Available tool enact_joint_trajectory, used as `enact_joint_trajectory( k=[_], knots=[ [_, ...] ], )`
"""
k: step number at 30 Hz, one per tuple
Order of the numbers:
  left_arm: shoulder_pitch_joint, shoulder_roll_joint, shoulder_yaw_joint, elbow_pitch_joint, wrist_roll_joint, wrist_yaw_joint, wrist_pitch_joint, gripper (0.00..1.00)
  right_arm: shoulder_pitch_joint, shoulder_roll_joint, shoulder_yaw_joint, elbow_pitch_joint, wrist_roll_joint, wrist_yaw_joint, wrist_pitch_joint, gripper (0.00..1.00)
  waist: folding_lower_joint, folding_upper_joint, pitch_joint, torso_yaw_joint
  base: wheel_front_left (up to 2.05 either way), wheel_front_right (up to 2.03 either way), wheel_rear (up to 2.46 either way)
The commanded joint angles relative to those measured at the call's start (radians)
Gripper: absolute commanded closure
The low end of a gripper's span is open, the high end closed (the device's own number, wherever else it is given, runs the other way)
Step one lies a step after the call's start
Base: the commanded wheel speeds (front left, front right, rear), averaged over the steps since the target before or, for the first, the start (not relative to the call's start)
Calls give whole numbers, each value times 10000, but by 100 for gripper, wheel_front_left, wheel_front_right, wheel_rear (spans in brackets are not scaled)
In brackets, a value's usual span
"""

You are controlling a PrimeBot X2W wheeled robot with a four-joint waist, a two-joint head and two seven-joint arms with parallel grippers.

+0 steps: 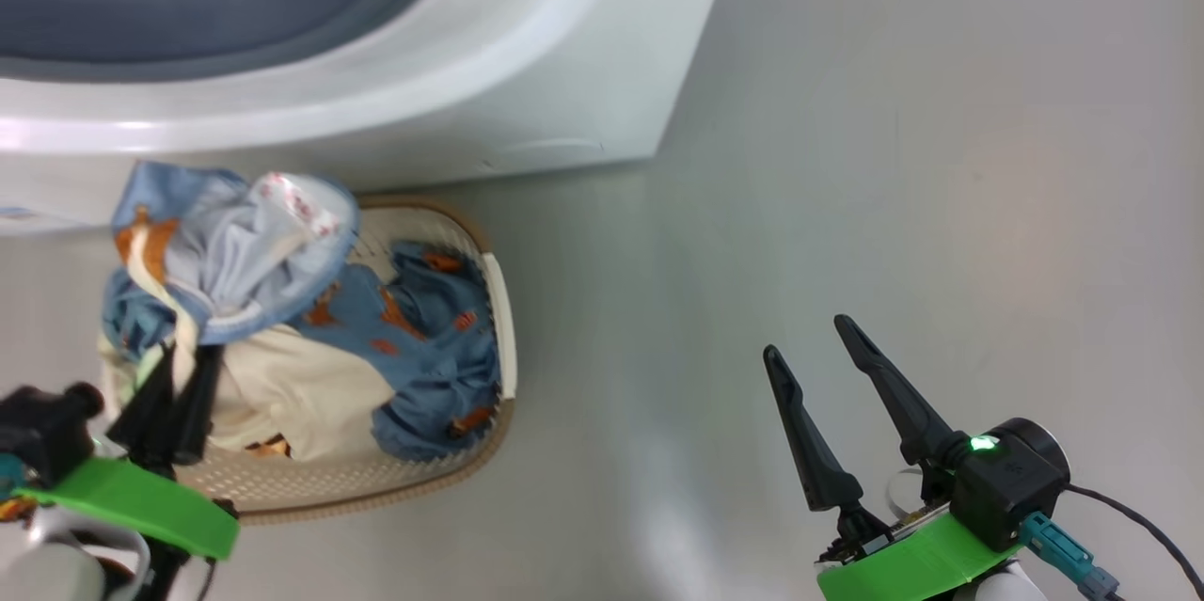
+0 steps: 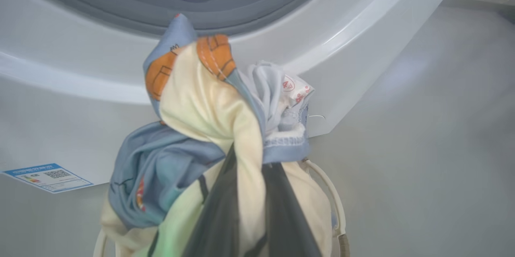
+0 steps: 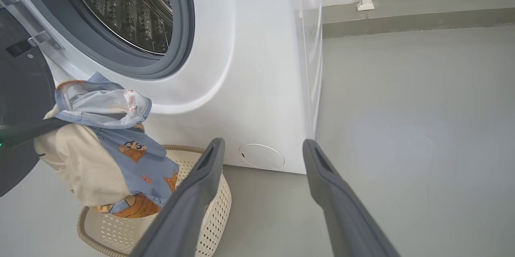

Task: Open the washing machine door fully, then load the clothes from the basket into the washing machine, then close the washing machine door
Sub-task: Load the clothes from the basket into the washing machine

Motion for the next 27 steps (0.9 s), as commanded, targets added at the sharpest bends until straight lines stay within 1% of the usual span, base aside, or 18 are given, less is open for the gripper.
enact_joint_trajectory(
  k=[1,10,17,21,27],
  knots=[
    [145,283,433,-276,60,-16,-65,100,99,-14,202,-154,-18,27,-48,0,0,0,-756,461,0,0,0],
    [719,-390,1006,-1235,294,-16,-65,100,252,-14,13,194,38,27,-48,0,0,0,-1755,723,0,0,0],
    [1239,-945,1782,-1733,626,-16,-65,100,353,-14,-264,389,-76,27,-48,0,0,0,-2564,732,0,0,0],
    [1794,-1354,2432,-2277,1084,-16,-65,100,550,-14,-605,363,-143,27,-48,0,0,0,-3140,674,0,0,0],
    [2491,-1696,3021,-2850,1601,-16,-65,100,751,-14,-809,300,-197,27,-48,0,0,0,-3710,637,0,0,0]
  ],
)
